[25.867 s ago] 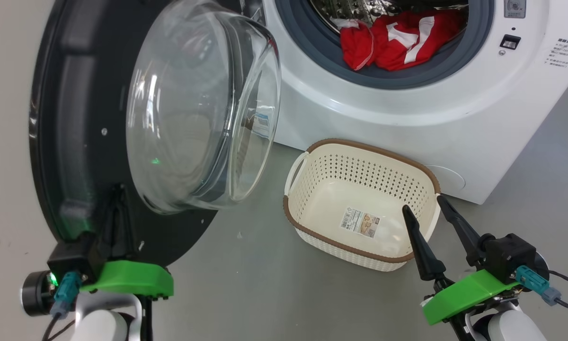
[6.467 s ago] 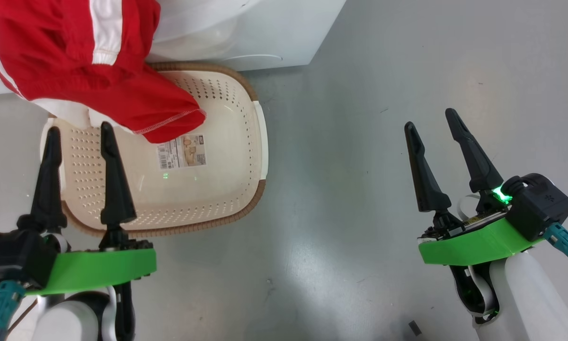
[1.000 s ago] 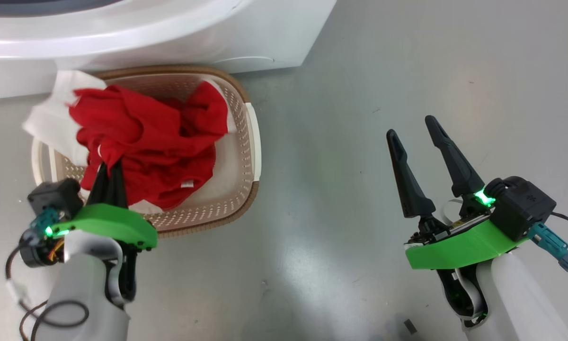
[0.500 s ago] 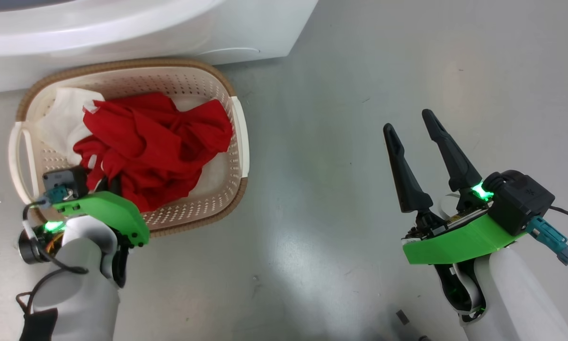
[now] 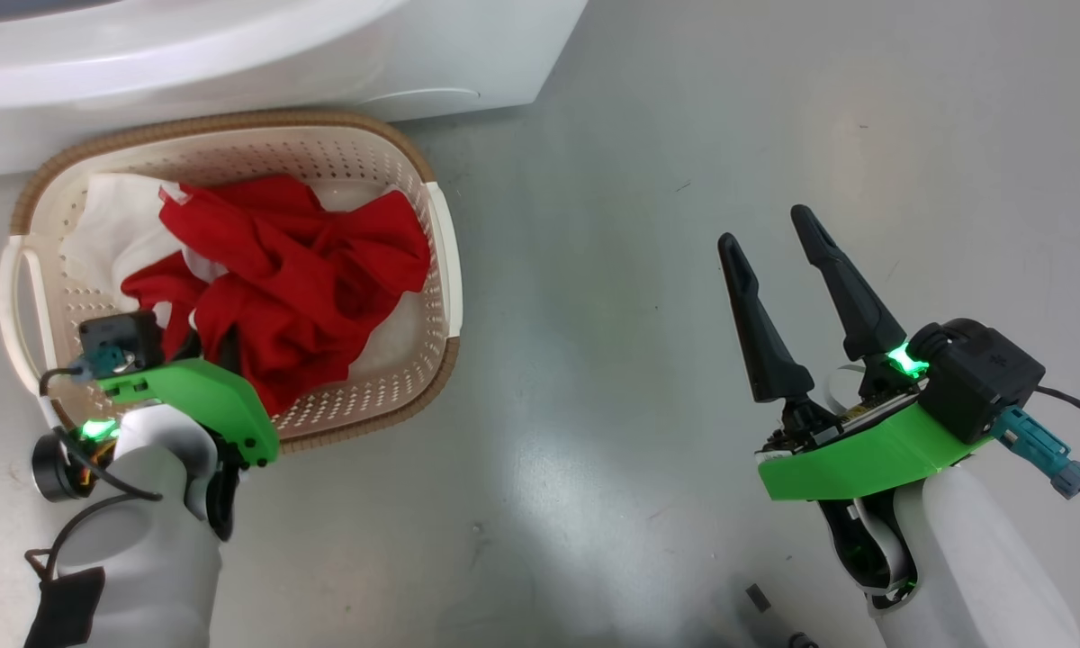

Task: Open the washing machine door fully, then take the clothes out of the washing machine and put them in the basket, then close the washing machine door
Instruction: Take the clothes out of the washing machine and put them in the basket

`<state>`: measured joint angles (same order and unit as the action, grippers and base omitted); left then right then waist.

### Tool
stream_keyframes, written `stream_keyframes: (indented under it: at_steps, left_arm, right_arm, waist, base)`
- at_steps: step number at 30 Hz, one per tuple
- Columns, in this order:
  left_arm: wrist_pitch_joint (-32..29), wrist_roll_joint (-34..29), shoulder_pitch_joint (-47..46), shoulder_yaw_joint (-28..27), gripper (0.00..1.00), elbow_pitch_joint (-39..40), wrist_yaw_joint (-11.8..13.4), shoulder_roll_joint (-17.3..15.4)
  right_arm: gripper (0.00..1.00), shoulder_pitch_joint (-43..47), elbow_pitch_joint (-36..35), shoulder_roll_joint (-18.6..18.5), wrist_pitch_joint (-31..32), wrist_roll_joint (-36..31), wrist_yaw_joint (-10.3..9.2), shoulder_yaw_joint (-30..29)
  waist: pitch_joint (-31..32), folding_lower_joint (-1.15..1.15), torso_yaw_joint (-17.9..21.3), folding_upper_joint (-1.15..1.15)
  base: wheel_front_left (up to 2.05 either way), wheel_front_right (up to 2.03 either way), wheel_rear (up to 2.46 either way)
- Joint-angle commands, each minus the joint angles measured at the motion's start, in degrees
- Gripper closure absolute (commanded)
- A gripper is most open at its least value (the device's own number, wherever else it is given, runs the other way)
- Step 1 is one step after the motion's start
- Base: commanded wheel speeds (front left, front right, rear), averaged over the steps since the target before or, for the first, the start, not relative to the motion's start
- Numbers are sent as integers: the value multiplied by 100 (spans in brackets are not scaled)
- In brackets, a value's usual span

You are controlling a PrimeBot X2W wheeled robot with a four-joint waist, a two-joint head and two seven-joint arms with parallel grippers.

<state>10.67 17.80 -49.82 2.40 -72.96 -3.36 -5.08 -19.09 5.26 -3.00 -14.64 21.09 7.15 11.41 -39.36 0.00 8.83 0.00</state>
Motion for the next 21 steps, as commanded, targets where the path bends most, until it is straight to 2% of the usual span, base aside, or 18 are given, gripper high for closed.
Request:
stream_keyframes:
  at_steps: [1, 2, 13, 16, 21]
  left_arm:
    - [31, 37, 44, -61, 22, 17, -31, -211]
    - [45, 38, 35, -51, 0, 7, -33, -211]
    - [398, 362, 107, -309, 0, 108, -10, -164]
    - [426, 314, 198, -291, 0, 398, -6, -156]
    - [430, 183, 568, -307, 0, 1426, -91, -86]
  right_arm:
    - [0, 57, -109, 13, -36, 35, 34, 107]
    - [0, 58, -108, 13, -36, 33, 34, 102]
    - [0, 102, -42, 13, -36, -40, 34, -45]
    - [0, 139, 0, 13, -36, -73, 34, -102]
    - [0, 214, 72, 13, -36, -122, 34, -208]
  waist:
    - [-1, 0, -3, 0]
    - [1, 0, -8, 0]
    - [154, 0, -103, 0]
    - [237, 0, -150, 0]
    - [416, 0, -235, 0]
  base:
    - [0, 0, 0]
    - [0, 0, 0]
    - [0, 0, 0]
    - [0, 0, 0]
    - [0, 0, 0]
